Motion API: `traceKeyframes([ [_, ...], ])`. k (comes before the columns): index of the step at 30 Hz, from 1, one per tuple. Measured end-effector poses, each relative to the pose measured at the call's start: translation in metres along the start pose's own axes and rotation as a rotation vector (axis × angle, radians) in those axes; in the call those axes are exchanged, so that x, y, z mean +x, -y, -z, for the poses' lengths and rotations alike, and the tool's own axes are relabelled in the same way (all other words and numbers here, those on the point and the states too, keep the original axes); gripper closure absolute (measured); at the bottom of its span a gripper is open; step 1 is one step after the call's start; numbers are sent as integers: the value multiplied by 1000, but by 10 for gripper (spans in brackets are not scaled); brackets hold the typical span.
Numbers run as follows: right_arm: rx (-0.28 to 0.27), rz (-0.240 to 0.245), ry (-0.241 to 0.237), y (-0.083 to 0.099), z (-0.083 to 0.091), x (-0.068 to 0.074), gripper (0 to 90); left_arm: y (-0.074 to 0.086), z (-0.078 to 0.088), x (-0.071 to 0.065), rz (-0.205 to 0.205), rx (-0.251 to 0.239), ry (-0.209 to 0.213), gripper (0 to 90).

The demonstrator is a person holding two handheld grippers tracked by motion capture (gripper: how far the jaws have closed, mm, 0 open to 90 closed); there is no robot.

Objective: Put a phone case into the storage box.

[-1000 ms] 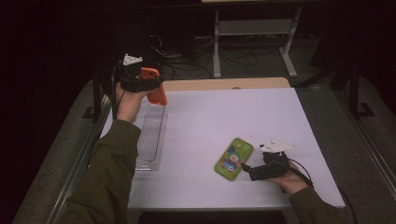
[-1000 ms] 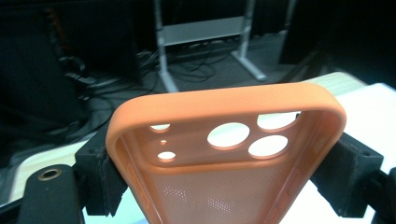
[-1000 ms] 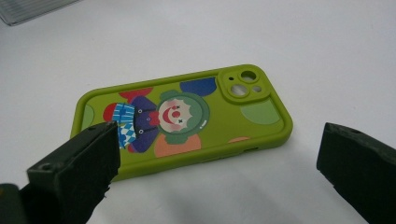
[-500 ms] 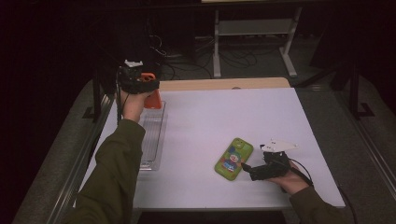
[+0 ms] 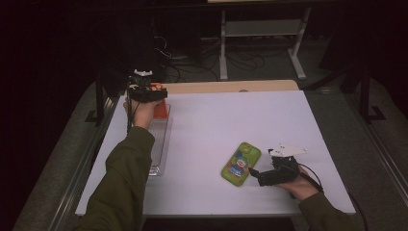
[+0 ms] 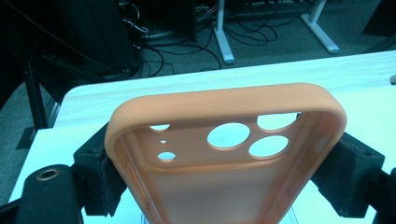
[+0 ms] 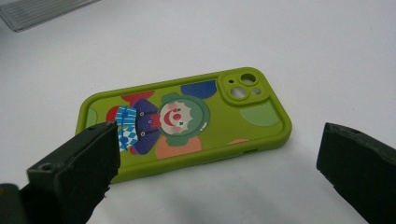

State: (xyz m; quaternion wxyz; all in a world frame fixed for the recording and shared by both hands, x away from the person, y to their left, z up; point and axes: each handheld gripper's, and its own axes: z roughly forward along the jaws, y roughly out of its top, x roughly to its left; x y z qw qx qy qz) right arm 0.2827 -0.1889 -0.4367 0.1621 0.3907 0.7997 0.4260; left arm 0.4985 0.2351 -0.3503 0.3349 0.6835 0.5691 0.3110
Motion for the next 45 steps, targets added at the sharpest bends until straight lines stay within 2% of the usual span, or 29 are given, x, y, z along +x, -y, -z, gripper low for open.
traceKeyframes([
  [10, 0, -2, -1, 0, 0, 0, 0, 9, -9, 0, 9, 20, -5, 153],
  [16, 0, 0, -1, 0, 0, 0, 0, 12, -10, 0, 15, 13, -10, 151],
  [24, 0, -1, -1, 0, 0, 0, 0, 12, -11, -1, 1, 12, -9, 142],
  [28, 0, -2, -1, 0, 0, 0, 0, 12, -11, -1, -9, 17, -16, 113],
  [31, 0, -1, -2, 0, 0, 0, 0, 12, -12, -1, 2, 12, -14, 58],
  [35, -1, -1, -1, 0, 0, 0, 0, 11, -9, 0, 2, 2, -5, 9],
  [45, 0, -2, 0, 0, 0, 0, 0, 4, 7, 5, -24, -16, 7, 0],
])
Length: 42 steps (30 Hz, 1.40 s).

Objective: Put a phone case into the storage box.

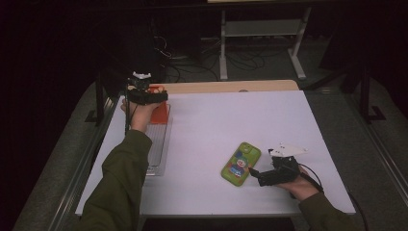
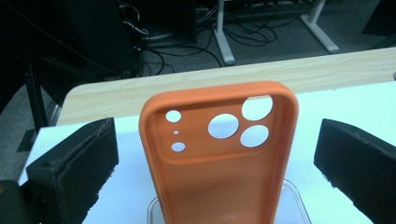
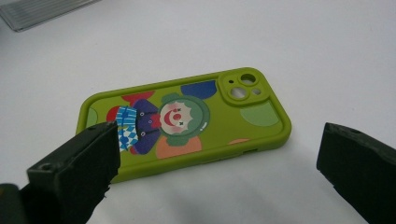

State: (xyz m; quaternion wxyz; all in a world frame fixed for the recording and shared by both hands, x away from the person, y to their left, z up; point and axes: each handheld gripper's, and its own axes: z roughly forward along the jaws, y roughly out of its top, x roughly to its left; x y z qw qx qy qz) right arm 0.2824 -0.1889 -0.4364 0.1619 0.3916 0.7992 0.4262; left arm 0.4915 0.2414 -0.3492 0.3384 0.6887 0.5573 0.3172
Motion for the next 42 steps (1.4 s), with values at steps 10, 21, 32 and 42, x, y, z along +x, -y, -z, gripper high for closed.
traceKeyframes([
  [10, -1, -4, 1, 0, 0, -1, 0, -5, 21, -1, -40, 22, 66, 0],
  [21, -2, -8, 2, 0, 0, -1, 0, -7, 40, -11, -84, 15, 160, 0],
  [32, -3, -5, 5, 0, 1, -1, 0, -6, 64, -44, -147, -31, 291, 0],
  [42, -6, -2, 8, -1, 1, -2, 0, 9, 71, -79, -202, -35, 458, 0],
])
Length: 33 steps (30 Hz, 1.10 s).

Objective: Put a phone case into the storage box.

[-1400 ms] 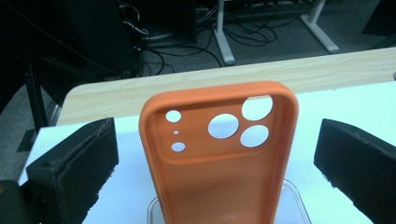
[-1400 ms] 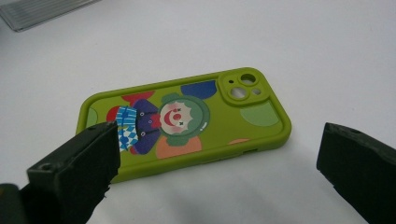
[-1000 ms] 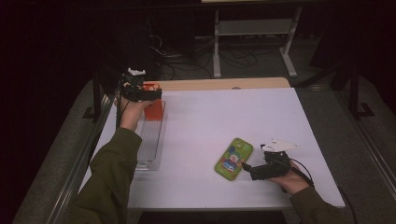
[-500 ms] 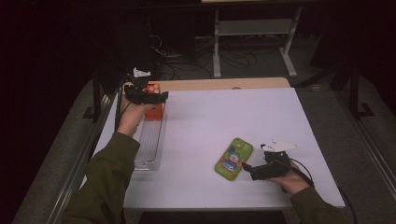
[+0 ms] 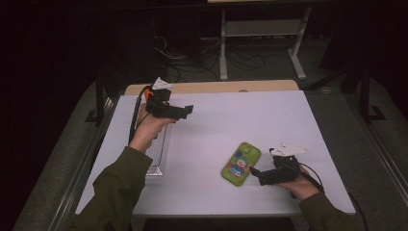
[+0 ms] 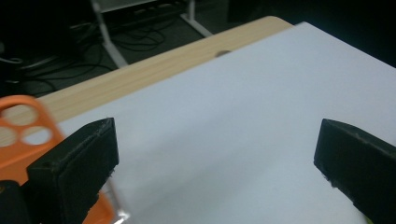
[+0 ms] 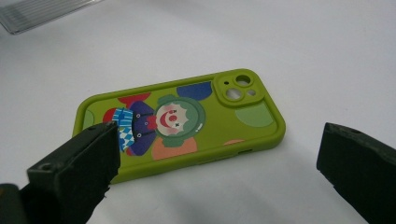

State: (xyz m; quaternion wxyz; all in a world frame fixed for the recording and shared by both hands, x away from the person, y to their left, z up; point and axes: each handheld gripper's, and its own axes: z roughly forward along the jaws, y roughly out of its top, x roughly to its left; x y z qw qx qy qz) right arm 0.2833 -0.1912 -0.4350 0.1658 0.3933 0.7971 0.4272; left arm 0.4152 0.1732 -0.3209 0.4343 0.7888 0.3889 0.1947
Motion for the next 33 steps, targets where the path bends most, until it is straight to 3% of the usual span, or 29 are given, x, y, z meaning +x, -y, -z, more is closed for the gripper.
traceKeyframes([
  [7, -2, -7, 0, -1, 0, 0, 0, 15, -2, -27, -26, 3, 136, 0],
  [11, 5, -10, 3, -3, 0, -1, 0, 26, -6, -41, -70, 27, 177, 0],
  [14, 1, -5, 8, -4, 0, -1, 0, 36, -8, -50, -65, 28, 218, 0],
  [25, 0, 2, -3, -7, 2, -3, 0, 63, -8, -75, -124, 64, 271, 0],
  [28, 19, 13, -25, -12, 2, -3, 0, 73, -9, -80, -105, 73, 285, 0],
  [33, 75, 54, -75, -24, 0, 6, 21, 85, -9, -82, -125, 97, 277, 0],
])
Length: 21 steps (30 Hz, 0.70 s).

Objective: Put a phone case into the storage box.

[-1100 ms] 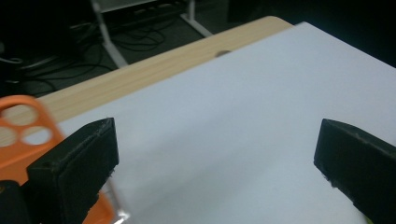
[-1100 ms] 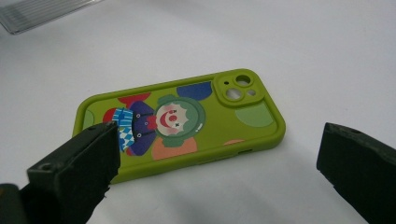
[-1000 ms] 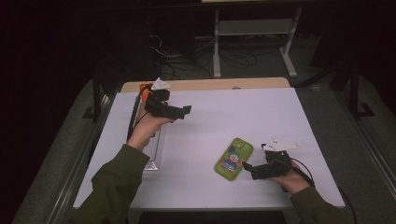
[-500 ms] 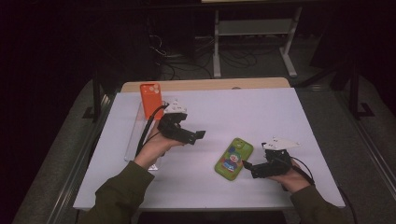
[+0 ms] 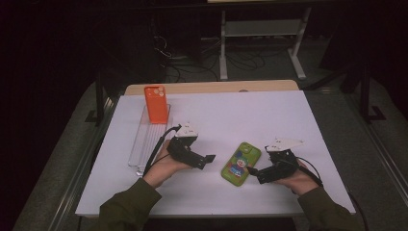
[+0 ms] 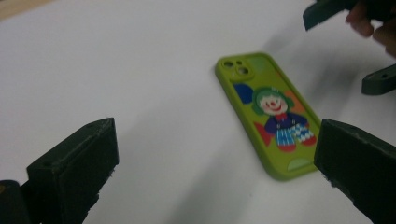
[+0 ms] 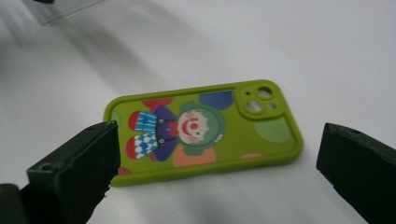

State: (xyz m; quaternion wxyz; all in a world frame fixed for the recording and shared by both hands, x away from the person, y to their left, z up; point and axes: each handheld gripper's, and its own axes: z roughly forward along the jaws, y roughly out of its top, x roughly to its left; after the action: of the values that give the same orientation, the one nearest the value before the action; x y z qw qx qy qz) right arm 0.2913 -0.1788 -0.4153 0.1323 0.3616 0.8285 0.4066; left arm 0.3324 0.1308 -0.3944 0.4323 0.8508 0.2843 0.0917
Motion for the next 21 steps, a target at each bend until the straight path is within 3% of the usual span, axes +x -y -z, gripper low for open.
traceKeyframes([
  [9, 82, 23, -27, -26, -25, 17, 474, 5, -1, 2, 16, 3, -15, 0],
  [10, 86, 26, -33, -29, -29, 18, 536, 5, -1, 4, 3, 14, -17, 0],
  [12, 105, 28, -54, -36, -36, 20, 638, 5, -1, 5, 25, 4, -18, 0],
  [15, 144, 33, -93, -44, -49, 26, 776, 5, -1, 6, 27, 8, -24, 0],
  [18, 174, 54, -118, -48, -61, 32, 871, 5, -1, 7, 33, 11, -28, 0],
  [21, 202, 61, -141, -52, -71, 39, 885, 5, -1, 8, 40, 9, -30, 0],
])
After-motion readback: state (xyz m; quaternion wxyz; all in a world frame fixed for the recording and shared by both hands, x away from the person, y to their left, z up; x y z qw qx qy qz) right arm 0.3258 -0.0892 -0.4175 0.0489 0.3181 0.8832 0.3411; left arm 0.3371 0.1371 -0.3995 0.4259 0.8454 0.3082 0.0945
